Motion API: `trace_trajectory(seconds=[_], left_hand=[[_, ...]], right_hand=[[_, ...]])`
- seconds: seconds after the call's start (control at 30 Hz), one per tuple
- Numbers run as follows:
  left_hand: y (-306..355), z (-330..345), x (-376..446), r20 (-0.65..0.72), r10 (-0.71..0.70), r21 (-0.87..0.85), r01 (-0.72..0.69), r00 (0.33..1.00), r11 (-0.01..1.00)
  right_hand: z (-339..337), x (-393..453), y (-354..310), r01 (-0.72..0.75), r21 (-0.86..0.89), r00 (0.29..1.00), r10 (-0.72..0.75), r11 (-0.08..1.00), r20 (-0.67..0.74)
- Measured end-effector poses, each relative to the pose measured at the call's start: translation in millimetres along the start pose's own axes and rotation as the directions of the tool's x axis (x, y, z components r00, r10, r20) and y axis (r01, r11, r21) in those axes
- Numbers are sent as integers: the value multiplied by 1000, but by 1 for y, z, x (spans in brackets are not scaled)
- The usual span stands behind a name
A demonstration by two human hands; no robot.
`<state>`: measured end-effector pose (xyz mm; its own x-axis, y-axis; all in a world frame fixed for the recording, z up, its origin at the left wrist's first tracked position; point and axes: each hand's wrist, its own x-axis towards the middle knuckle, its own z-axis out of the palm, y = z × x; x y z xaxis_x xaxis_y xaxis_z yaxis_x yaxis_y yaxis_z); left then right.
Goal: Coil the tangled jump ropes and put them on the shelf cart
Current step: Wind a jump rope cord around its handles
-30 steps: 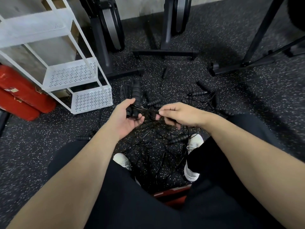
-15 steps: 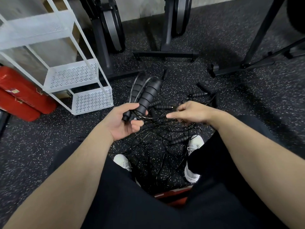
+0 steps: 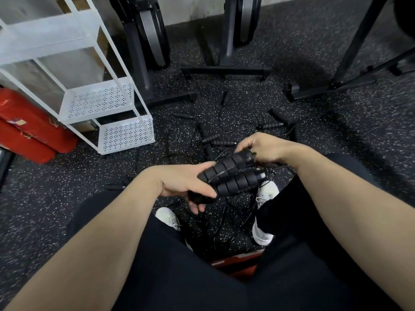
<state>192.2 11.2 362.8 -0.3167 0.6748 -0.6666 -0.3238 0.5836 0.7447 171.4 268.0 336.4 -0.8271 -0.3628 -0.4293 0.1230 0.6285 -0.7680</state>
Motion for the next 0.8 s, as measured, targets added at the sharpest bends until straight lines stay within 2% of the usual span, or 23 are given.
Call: trace_trajectory(seconds=[0.1,0.2,0.3,0.43,0.53,0.6,0.7,0.8], left_hand=[[4,9,10,17,-40,178,36,999,983],[4,19,20,-1,-97,376,90,995,922],[1,26,27,-110,-103,522,146,988,840],[3,28,28,-277,6,699,197,961,688],[1,27,31,-384,97,739,242,918,629],[-2,26,34,-433,111,730,276,895,625],[-4,24,36,-496,124,690,303,859,657],[-3,17,37,-609,141,593,331,780,734]], right_hand=[[12,2,-7,3,-28,999,-5,1000,-54],[25,7,-6,5,-104,993,-17,995,-116],[25,7,-8,-34,-137,986,10,990,-166],[20,6,-8,-83,-110,969,54,991,-240],[18,7,-6,-91,-95,951,59,991,-302],[19,7,-7,-85,-109,946,45,990,-322],[22,6,-11,-75,-161,938,14,984,-347],[22,6,-13,-73,-166,923,4,983,-386]])
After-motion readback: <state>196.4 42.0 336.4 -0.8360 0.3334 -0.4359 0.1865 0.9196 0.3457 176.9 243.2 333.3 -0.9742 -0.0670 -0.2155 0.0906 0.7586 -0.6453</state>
